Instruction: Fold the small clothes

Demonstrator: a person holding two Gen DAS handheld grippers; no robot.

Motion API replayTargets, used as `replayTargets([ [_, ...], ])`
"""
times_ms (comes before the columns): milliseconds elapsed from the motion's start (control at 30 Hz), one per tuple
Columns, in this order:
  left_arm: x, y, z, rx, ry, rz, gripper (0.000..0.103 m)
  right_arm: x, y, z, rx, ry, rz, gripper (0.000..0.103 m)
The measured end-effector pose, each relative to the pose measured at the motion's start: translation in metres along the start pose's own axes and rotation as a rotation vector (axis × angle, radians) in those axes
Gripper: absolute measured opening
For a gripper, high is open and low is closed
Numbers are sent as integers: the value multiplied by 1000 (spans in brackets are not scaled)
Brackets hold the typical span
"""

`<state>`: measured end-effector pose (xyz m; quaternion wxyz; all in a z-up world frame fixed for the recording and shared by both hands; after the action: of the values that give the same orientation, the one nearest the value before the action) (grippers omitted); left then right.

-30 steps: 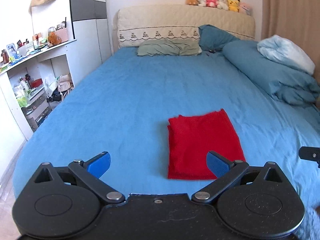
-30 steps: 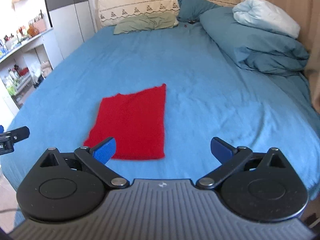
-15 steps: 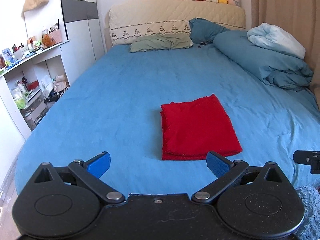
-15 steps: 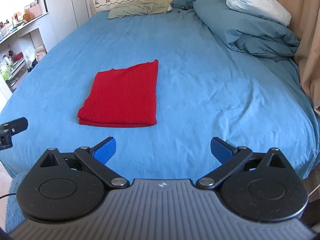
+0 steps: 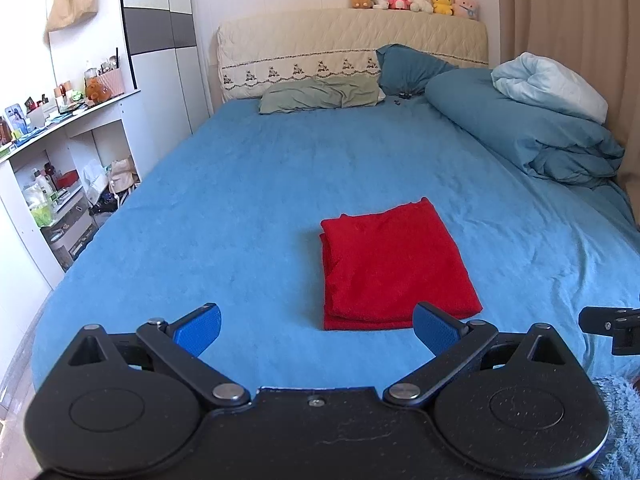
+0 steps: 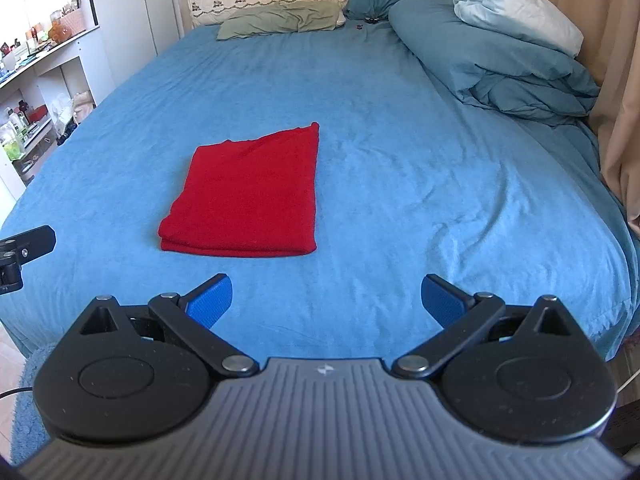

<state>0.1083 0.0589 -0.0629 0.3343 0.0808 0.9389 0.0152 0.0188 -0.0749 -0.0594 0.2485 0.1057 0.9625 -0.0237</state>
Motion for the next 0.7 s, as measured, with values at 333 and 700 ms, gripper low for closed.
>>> replayTargets([
  [333, 0, -2, -3, -10, -8, 5, 103, 0, 3, -2, -4, -4, 2, 103],
  [700, -1, -4, -5, -13, -14, 12, 103, 0, 3, -1, -5, -4, 3, 103],
])
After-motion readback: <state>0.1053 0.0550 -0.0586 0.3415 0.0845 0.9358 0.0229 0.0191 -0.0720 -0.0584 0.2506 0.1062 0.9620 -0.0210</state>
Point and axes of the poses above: each gripper's, at about its wrist camera, not at the fingertips, and z roughly the way its jaws point, y to its left, x to its underside, the point moved 10 cm from there along z, roughly the way its jaws point, and after that the axes turned 14 degrees about y, right-handed, at the moved point
